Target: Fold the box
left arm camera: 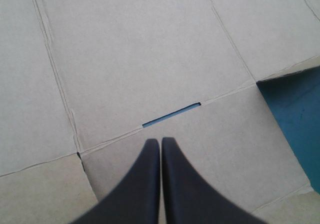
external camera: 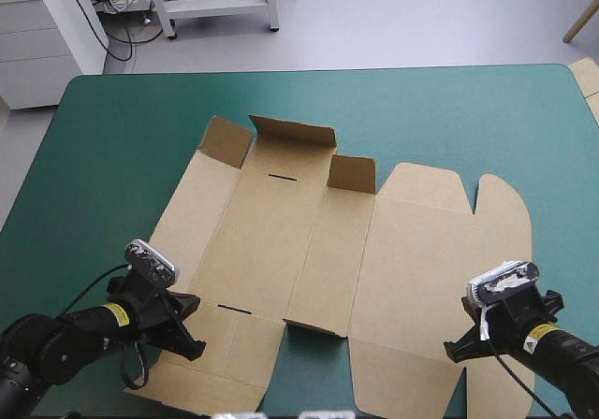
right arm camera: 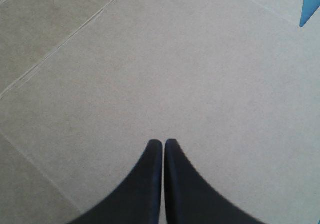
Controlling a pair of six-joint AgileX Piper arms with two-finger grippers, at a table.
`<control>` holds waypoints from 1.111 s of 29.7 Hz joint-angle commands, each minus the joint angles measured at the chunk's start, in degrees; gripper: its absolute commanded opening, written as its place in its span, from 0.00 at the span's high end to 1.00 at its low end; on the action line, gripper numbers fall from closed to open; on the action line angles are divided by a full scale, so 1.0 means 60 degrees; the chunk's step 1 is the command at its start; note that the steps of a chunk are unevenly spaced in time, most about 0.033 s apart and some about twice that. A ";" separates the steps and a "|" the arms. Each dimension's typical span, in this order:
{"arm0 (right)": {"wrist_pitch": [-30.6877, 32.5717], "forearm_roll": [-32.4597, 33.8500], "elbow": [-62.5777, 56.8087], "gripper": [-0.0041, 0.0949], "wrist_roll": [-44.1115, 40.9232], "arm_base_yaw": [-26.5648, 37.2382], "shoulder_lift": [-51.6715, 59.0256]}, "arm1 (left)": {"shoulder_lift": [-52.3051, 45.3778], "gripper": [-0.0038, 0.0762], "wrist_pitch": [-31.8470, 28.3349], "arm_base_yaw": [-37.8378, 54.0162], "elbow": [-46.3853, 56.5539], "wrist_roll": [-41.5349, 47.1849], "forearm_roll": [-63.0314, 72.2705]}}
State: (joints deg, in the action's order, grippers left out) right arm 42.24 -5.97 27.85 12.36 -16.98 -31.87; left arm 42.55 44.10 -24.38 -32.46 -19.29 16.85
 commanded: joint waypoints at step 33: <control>0.0204 0.0099 0.2802 0.42 0.0406 -0.0018 -0.0752 | -0.0040 0.96 -0.0467 -0.0047 -0.0330 0.0187 0.0332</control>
State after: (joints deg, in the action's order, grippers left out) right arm 46.09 -5.58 40.13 14.54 -16.98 -33.78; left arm 42.55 44.08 -24.38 -32.46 -19.22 17.29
